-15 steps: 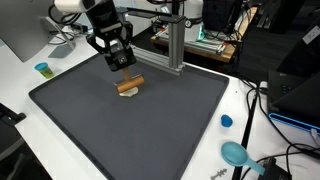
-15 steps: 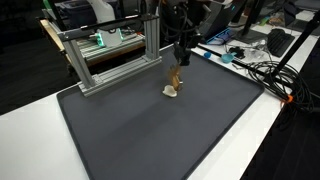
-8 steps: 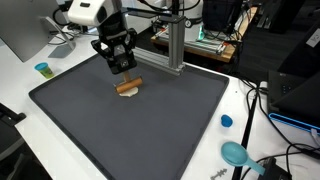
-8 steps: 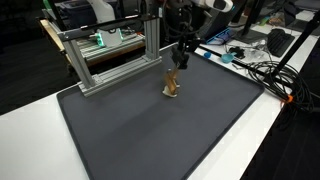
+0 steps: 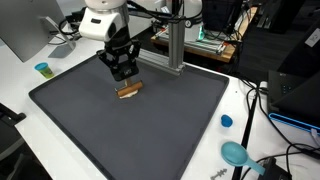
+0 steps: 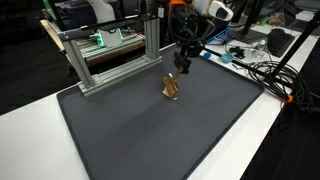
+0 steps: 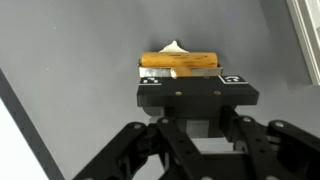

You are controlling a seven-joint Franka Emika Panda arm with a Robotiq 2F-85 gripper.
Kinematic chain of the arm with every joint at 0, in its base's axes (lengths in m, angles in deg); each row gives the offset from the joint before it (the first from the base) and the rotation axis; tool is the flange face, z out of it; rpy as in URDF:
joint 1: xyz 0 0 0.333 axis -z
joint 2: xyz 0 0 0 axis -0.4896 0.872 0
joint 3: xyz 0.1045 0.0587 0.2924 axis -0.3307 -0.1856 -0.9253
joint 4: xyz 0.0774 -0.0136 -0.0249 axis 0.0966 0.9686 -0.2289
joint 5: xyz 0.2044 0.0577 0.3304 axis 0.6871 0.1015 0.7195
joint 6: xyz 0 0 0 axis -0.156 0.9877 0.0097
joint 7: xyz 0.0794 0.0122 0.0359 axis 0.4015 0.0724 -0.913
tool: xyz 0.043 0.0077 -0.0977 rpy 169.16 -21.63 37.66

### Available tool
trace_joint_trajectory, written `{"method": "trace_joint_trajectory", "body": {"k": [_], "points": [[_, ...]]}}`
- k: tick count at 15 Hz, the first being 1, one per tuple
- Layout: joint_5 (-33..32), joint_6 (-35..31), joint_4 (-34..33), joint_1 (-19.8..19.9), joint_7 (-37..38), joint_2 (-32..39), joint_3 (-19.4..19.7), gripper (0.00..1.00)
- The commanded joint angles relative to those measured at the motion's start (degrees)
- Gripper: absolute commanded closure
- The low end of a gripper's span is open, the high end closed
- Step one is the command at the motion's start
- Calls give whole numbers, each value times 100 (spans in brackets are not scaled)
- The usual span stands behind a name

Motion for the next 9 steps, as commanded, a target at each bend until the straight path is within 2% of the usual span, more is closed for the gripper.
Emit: {"method": "trace_joint_trajectory", "body": {"k": [1,9], "points": [[-63,-504,-8,-17,61,195,-65,79],[-107,-547,3,-6,176,241,-23,79]]}}
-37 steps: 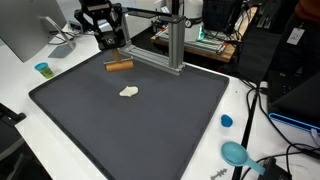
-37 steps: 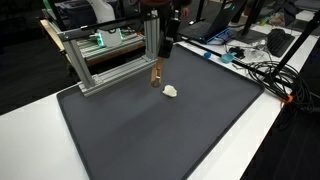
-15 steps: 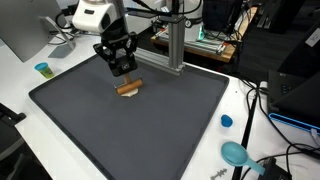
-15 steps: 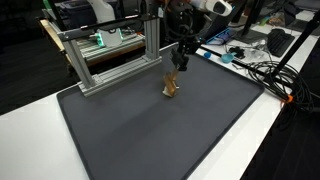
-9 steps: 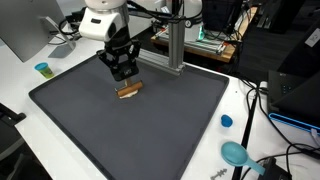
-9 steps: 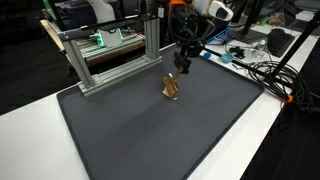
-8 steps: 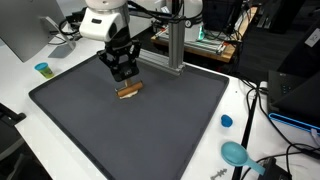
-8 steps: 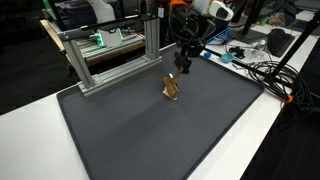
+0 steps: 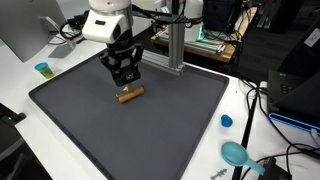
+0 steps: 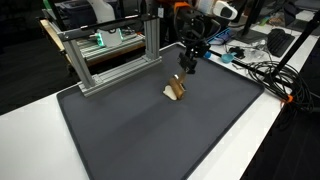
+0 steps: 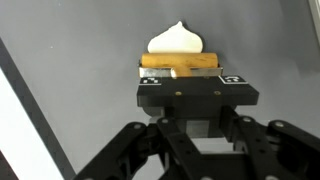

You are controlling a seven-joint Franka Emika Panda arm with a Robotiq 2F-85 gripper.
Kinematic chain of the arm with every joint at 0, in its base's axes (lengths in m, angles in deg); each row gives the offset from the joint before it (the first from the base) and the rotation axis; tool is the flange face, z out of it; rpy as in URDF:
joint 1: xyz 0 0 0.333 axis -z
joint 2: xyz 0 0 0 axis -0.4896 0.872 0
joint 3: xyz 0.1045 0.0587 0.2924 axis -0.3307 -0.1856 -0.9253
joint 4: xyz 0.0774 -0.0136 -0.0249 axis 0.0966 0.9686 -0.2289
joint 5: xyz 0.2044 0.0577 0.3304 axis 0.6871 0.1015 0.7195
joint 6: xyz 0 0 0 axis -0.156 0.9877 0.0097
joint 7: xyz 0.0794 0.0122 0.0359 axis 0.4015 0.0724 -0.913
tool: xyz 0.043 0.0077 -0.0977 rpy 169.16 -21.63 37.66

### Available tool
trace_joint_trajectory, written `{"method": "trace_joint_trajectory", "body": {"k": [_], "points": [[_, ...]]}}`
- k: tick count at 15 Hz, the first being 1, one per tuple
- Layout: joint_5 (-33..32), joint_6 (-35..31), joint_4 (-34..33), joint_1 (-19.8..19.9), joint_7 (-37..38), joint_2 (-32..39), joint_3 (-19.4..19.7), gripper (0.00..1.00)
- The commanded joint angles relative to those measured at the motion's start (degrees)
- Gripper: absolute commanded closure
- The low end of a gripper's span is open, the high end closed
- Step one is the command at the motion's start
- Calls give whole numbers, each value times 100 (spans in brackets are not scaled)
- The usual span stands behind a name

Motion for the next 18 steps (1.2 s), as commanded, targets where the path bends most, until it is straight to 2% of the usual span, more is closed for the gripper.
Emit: {"method": "trace_joint_trajectory", "body": {"k": [1,8,18], "points": [[-162,-164,21,21,223,152,122,79],[-249,180,79,45,747,91,279,79],[-382,954,-57,51,1101,154,321,79]]}}
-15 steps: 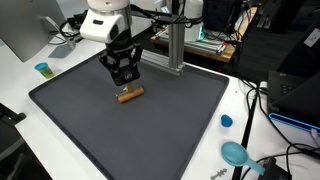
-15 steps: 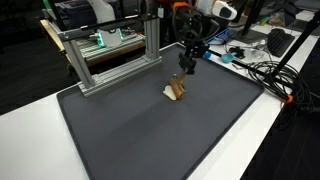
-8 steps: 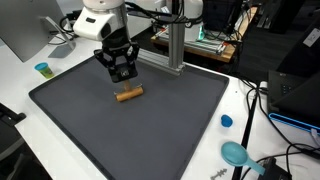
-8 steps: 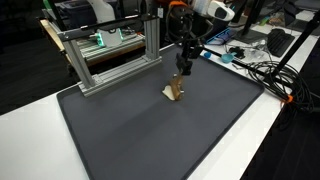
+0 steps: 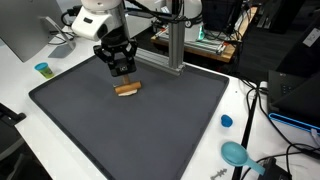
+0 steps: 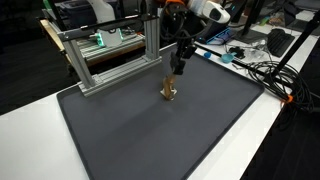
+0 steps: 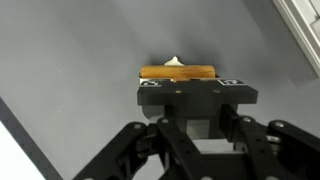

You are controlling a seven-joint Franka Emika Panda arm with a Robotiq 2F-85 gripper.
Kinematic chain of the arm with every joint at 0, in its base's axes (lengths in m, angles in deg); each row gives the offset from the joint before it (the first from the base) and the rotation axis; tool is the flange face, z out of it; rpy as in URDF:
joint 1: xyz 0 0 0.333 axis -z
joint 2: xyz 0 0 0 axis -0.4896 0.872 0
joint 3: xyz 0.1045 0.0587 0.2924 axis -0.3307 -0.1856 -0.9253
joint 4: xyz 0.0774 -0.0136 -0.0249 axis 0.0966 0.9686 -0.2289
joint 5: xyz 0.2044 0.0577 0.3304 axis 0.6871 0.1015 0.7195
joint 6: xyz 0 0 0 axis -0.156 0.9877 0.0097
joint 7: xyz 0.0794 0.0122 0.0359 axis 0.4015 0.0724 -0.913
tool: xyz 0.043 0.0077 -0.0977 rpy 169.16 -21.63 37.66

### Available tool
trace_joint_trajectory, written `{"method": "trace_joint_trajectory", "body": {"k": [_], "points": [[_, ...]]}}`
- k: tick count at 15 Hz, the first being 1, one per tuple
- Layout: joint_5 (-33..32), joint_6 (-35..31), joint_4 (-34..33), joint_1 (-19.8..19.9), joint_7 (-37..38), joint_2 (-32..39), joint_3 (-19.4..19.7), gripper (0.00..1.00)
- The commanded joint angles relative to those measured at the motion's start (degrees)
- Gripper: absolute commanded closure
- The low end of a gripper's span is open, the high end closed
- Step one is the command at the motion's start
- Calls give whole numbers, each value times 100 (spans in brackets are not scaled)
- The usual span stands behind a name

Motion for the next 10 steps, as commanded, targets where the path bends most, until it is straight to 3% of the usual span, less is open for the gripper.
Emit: {"method": "trace_joint_trajectory", "body": {"k": [1,6,10], "points": [[-221,283,1,45,85,270,67,79],[-297,663,-146,101,112,535,89,79],[-138,611,36,195,214,-94,46,79]]}}
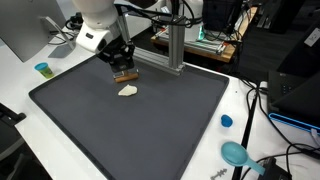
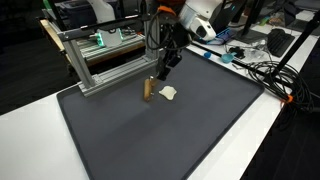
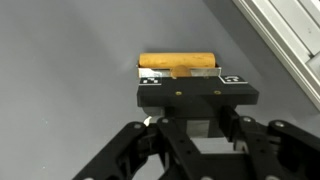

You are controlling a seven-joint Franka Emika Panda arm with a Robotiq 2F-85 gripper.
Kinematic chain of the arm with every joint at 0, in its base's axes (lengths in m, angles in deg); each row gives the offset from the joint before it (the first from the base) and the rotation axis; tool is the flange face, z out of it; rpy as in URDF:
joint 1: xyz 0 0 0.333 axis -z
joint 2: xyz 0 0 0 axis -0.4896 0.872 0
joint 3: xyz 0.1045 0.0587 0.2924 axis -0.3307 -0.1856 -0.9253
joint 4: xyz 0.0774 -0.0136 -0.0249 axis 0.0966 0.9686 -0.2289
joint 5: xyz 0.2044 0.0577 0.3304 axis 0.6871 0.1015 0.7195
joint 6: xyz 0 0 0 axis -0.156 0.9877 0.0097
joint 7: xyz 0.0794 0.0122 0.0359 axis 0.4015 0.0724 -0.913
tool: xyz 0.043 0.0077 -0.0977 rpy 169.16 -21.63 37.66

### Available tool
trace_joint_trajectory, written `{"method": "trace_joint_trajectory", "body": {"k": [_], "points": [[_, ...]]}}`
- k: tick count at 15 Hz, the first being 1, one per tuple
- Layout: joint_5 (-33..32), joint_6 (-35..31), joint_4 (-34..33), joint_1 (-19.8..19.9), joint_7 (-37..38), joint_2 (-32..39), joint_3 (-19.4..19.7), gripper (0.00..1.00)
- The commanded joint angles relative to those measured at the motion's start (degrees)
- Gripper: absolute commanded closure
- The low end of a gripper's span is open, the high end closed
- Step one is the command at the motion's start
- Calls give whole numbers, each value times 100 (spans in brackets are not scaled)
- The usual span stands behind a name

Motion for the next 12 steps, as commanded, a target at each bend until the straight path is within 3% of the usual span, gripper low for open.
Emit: {"method": "trace_joint_trajectory", "body": {"k": [1,5,12], "points": [[211,42,52,122,21,-479,-129,79],[208,196,-445,100,88,-443,-92,79],[965,164,-1012,257,56,93,-188,79]]}}
